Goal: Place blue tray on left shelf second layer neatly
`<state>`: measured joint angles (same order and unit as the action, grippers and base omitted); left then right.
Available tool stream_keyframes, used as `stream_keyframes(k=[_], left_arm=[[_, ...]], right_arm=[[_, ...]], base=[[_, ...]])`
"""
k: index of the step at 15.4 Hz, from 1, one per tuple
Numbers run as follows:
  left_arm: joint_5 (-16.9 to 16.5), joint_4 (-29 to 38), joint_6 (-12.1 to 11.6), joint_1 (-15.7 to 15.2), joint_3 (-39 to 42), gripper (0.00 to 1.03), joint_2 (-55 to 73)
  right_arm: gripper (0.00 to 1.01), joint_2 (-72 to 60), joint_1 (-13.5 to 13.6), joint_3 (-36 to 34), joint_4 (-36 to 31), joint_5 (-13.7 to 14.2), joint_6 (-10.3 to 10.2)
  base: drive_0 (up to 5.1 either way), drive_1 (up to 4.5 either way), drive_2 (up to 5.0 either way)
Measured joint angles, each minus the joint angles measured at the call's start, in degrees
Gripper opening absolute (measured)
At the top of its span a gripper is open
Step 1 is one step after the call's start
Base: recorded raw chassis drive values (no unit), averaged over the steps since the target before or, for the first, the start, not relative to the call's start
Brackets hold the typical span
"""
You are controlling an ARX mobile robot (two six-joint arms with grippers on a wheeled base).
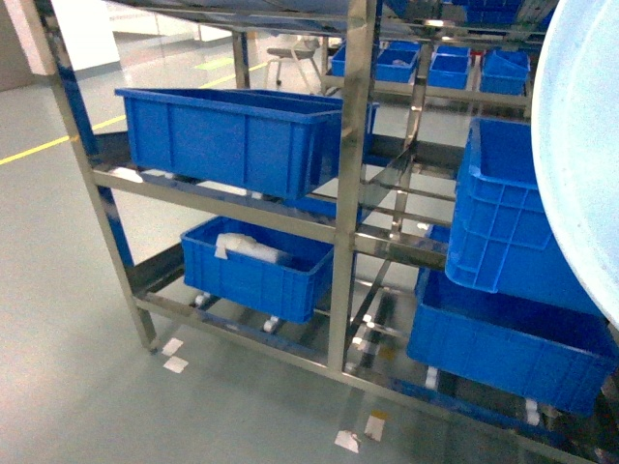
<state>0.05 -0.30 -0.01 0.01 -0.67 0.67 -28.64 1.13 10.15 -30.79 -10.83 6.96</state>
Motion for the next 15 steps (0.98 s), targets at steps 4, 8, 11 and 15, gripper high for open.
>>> stream_keyframes(k=[4,8,11,15], left_arm=[[0.1,-0.1,0.0,0.0,0.0,0.98,0.0],[0.0,0.0,0.0,0.0,0.0,0.98,0.0],[0.0,0.0,0.0,0.0,0.0,0.98,0.0],[0.0,0.0,0.0,0.0,0.0,0.98,0.0]], right_arm=[[0.02,-0.1,0.0,0.0,0.1,-0.2,0.0],[0.02,-0.1,0.0,0.0,0.1,-0.1,0.0],[0.02,-0.1,0.0,0.0,0.1,-0.1,0.0],[0.02,-0.1,0.0,0.0,0.1,-0.1,0.0]], base=[[-1.8,-0.80,-2.8],[-1.9,-1.90,-1.9],[-1.7,-1.65,-1.7],[-1.6,-1.55,-1.6]])
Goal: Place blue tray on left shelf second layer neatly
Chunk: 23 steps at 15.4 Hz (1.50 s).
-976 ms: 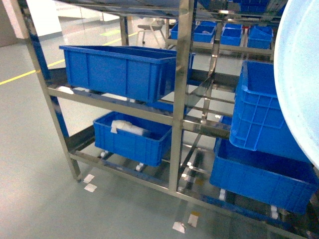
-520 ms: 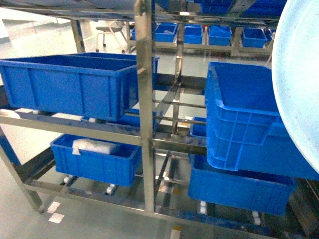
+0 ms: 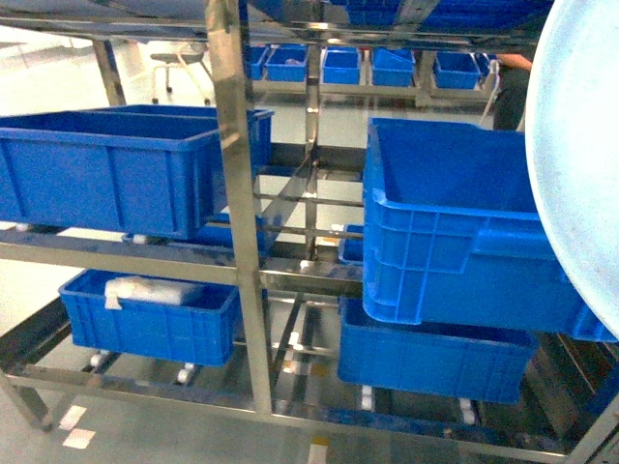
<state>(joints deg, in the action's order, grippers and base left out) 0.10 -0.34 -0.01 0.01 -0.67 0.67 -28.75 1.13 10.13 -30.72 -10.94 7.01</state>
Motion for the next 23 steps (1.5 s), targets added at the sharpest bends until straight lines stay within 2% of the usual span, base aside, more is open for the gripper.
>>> stream_keyframes(k=[3,15,23], left_arm=[[0.0,0.0,0.0,0.0,0.0,0.98,0.0],[-0.1,0.2,0.0,0.0,0.0,0.98,0.0],[-0.1,0.1,0.0,0.0,0.0,0.98,0.0]], right_arm=[[0.02,0.0,0.0,0.0,0.0,0.0,0.0],[0.02,0.3,0.0,0.0,0.0,0.1,0.0],[0.02,0.1,0.0,-0.1,-0.1,0.2,0.1]], base=[[-1.1,-1.12,-1.1],[0.1,4.17,-4.0],[0.0,0.00,0.0]])
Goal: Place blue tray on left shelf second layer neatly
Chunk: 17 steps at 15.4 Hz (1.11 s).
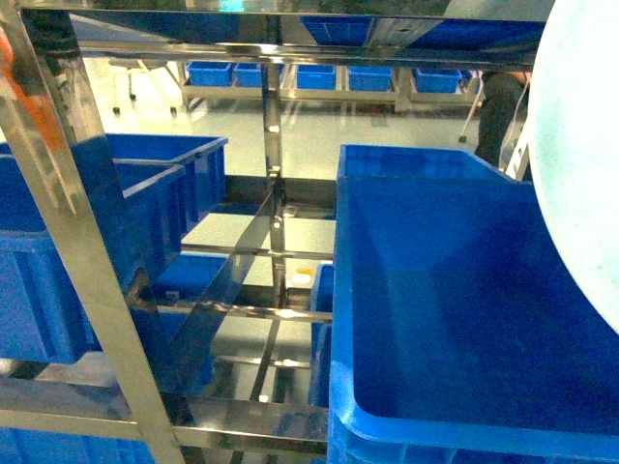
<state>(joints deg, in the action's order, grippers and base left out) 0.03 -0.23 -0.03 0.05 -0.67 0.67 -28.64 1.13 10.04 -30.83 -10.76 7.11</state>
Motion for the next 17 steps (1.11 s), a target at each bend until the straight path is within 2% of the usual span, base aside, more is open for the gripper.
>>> stream_keyframes(k=[17], left_arm=[[0.0,0.0,0.0,0.0,0.0,0.98,0.0]], right_arm=[[0.02,-0.1,0.0,0.0,0.0,0.0,0.0]], base=[[0.0,0.00,0.0]])
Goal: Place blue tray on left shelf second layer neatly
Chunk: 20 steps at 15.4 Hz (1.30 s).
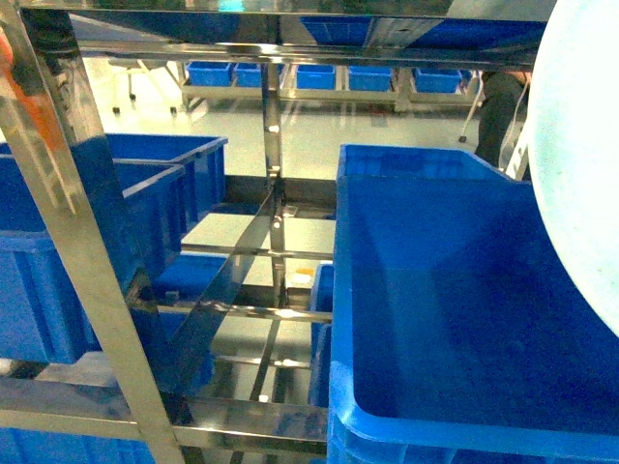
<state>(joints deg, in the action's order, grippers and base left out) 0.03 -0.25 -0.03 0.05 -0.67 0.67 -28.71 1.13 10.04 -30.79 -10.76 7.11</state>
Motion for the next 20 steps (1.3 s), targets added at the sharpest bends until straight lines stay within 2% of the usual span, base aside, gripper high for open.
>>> stream_keyframes(k=[20], left_arm=[[0.0,0.0,0.0,0.0,0.0,0.98,0.0]], right_arm=[[0.02,0.0,0.0,0.0,0.0,0.0,0.0]], base=[[0.0,0.00,0.0]])
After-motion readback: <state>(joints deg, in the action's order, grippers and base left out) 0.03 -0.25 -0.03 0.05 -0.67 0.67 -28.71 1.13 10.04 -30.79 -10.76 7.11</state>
